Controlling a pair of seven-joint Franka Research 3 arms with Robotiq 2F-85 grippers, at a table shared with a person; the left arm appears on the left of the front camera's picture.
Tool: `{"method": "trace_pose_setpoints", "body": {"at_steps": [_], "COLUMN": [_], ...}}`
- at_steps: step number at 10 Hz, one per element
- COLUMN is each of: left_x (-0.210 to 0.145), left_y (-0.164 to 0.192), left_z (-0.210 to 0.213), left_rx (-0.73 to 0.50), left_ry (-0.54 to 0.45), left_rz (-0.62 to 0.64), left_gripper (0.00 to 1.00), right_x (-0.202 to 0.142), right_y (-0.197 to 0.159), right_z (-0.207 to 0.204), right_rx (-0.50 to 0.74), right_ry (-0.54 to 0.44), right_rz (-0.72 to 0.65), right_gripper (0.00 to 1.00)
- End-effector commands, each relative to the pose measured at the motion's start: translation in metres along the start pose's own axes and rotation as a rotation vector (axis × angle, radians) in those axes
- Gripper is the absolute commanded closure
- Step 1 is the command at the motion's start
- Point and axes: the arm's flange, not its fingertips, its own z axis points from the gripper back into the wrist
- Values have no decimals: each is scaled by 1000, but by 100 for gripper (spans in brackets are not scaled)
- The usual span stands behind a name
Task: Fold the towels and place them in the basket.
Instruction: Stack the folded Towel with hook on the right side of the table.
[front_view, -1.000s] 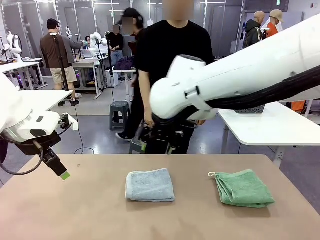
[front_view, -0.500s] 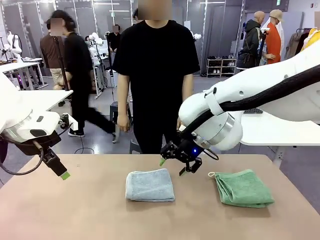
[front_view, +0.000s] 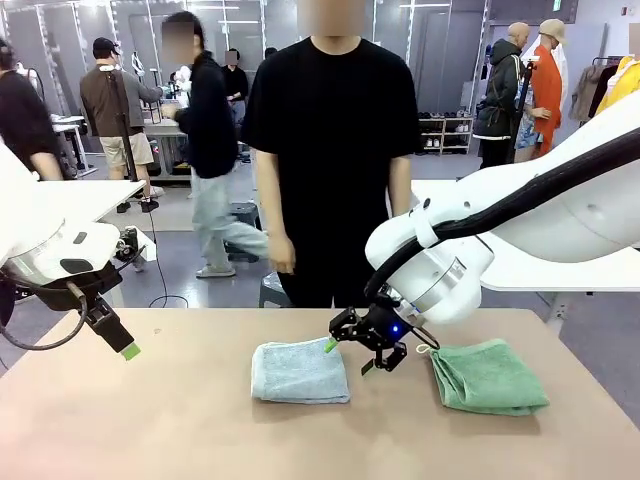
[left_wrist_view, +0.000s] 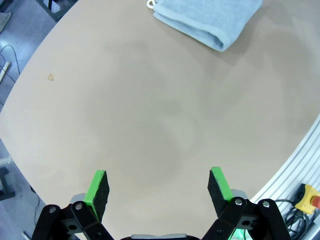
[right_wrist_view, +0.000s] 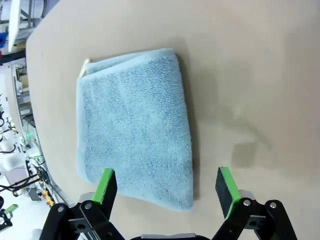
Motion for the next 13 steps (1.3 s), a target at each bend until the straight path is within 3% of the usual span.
{"method": "trace_pose_setpoints", "body": {"at_steps": [1, 8, 9, 10, 11, 13], "left_x": [2, 2, 2, 2, 2, 2], "left_y": [-1, -1, -1, -1, -1, -1], "left_z": [0, 0, 0, 0, 0, 0], "left_rx": [10, 10, 10, 10, 10, 10], "left_ry": [12, 12, 12, 12, 12, 12], "left_rz": [11, 11, 11, 11, 11, 11], "left_gripper": [0, 0, 0, 0, 0, 0], "right_x": [3, 8, 8, 8, 7, 7], "right_y": [-3, 8, 10, 13, 16, 19], "right_z": [-17, -39, -42, -42, -43, -45], "right_rx": [28, 10, 4, 6, 2, -5], "right_ry": [-4, 18, 20, 15, 16, 18], "right_rz": [11, 24, 31, 35, 38, 33], "right_gripper": [0, 0, 50, 60, 100, 100]}}
